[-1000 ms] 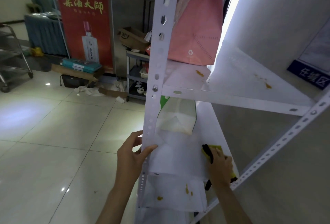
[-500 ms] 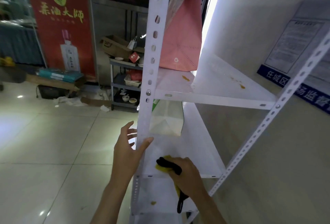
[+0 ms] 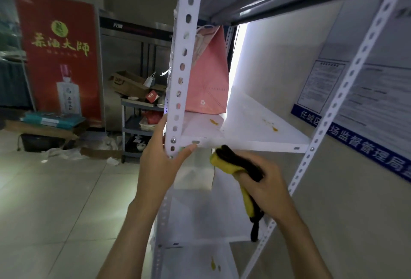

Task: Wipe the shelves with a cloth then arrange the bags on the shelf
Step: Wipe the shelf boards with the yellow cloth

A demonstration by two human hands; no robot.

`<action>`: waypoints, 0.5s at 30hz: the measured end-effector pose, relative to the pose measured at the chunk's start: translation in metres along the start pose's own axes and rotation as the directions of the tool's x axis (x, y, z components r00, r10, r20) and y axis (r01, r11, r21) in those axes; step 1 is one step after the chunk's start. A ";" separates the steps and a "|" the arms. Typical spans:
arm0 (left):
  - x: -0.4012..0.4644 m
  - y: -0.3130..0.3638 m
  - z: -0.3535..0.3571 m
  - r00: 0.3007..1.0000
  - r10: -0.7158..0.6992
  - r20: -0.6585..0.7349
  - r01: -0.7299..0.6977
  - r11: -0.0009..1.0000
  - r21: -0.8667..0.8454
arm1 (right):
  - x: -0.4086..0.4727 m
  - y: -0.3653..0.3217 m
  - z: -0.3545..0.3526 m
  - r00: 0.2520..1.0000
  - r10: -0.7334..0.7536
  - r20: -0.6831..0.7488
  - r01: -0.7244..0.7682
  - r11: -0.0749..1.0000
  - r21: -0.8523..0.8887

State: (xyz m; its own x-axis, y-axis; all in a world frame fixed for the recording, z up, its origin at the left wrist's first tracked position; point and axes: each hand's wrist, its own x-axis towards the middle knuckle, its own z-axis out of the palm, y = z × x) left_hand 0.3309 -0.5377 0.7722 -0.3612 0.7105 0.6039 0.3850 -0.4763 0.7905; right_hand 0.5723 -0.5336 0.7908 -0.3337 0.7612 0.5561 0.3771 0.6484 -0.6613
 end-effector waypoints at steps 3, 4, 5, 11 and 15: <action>0.002 -0.002 -0.004 0.999 -0.035 0.034 0.036 0.999 -0.037 | 0.016 -0.022 -0.013 0.998 -0.049 -0.036 0.051 0.998 0.040; 0.002 -0.002 -0.005 0.998 -0.048 0.041 0.050 0.997 -0.051 | 0.021 -0.028 -0.017 0.997 -0.065 -0.050 0.067 0.997 0.049; 0.003 -0.003 -0.006 0.997 -0.062 0.049 0.065 0.996 -0.061 | 0.027 -0.031 -0.020 0.995 -0.079 -0.067 0.082 0.995 0.048; 0.003 -0.006 0.001 0.996 -0.081 0.028 0.084 0.990 -0.113 | 0.082 -0.034 -0.029 0.975 -0.171 -0.144 0.130 0.958 -0.254; 0.002 -0.013 0.004 0.997 -0.077 0.008 0.077 0.987 -0.142 | 0.118 -0.020 -0.004 0.998 -0.040 0.049 0.059 0.879 -0.473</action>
State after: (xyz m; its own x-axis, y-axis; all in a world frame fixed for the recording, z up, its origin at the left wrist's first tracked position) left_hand 0.3287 -0.5284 0.7625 -0.3832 0.7487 0.5409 0.2317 -0.4889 0.8410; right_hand 0.5289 -0.4567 0.8720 -0.3910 0.7329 0.5567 0.7203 0.6202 -0.3106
